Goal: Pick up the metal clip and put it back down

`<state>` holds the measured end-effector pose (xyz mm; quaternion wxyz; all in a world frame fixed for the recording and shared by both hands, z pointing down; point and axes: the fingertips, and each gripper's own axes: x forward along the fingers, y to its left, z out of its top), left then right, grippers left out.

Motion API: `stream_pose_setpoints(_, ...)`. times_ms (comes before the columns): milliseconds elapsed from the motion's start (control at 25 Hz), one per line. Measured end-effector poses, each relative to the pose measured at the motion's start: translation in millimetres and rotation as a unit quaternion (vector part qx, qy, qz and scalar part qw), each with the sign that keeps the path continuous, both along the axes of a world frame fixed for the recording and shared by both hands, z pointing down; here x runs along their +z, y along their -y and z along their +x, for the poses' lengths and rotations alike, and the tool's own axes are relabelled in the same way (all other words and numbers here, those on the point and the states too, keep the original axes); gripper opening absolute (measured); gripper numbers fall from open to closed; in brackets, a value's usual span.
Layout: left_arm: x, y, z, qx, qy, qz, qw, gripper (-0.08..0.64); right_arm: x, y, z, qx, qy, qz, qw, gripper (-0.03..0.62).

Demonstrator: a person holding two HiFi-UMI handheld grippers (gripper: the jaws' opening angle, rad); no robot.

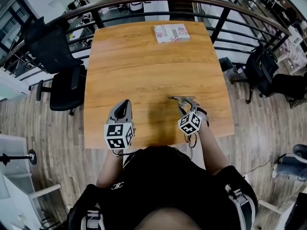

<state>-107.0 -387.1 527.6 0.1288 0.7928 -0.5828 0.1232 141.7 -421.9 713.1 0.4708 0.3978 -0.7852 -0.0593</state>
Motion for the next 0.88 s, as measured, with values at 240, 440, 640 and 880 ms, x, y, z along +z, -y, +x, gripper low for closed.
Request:
stream_pose_setpoints(240,5.9,-11.5,-9.0,-0.012,0.005,-0.012,0.9998,0.014,24.9,1.5,0.0,-0.007,-0.043,-0.029,0.999,0.212)
stream_pose_setpoints(440,9.0,-19.3,-21.2,-0.027,0.009,-0.018,0.9994,0.014,39.1,8.2,5.9,-0.020,-0.110,-0.026,0.993,0.150)
stream_pose_setpoints(640,7.5,-24.4,-35.8,-0.044,0.011,-0.018,0.9988,0.014,45.3,17.3,5.0,-0.039,-0.157,-0.014,0.987,0.056)
stream_pose_setpoints(880,5.5,-26.3,-44.3,-0.050,0.010,-0.017,0.9986,0.014,30.5,27.5,0.4,-0.023,-0.159,0.029,0.987,0.030)
